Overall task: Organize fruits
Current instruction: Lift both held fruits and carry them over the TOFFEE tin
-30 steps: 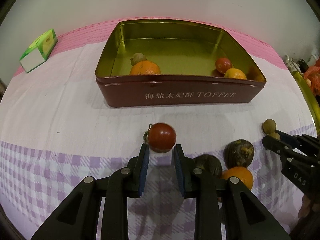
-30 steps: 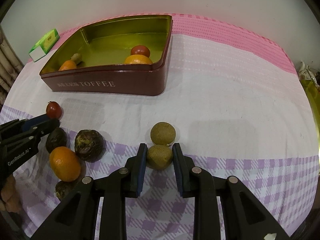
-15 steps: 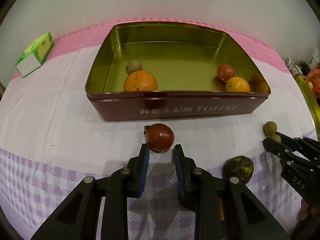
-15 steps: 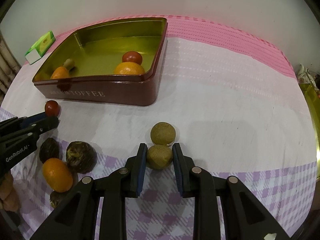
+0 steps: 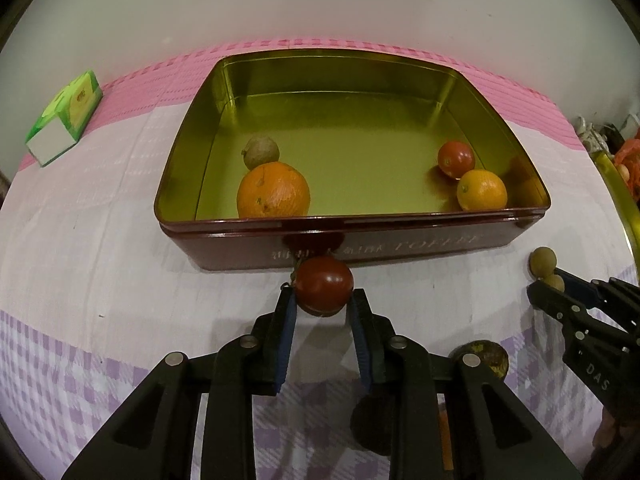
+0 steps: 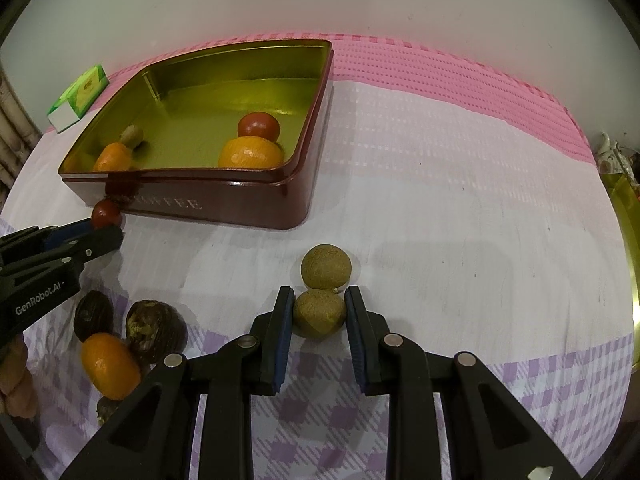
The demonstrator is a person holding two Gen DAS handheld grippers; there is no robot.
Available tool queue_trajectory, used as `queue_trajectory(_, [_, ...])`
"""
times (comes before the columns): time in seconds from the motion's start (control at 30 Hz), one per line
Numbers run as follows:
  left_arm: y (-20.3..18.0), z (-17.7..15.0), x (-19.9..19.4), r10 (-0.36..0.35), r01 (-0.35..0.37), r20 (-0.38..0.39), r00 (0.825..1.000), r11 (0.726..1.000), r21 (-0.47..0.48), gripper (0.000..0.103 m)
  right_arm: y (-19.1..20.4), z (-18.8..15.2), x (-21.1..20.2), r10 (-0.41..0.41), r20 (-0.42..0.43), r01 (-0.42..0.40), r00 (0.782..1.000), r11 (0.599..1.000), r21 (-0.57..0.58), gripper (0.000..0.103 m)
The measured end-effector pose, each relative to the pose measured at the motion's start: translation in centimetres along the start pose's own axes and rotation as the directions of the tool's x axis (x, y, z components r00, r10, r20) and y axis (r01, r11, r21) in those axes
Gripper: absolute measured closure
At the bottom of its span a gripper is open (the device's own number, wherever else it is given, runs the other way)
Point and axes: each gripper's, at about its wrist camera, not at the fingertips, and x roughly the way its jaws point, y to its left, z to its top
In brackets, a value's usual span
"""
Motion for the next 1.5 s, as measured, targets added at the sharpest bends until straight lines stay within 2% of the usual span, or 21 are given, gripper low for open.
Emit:
queue_trajectory(1.07, [0.5, -0.2, -1.2, -0.002, 0.002, 0.017, 1.000, 1.000, -0.001, 0.075, 0.1, 0.3, 0.4, -0.009, -0.011, 0.009, 1.000, 1.000, -0.002, 0.079])
queue_trajectory(1.5, [0.5, -0.6, -2.9, 0.001, -0.002, 0.054, 0.999, 1.000, 0.005, 0.075, 0.3, -0.1, -1.7, -0.001, 0.013, 0.001, 1.000, 1.000, 0.002, 0.079])
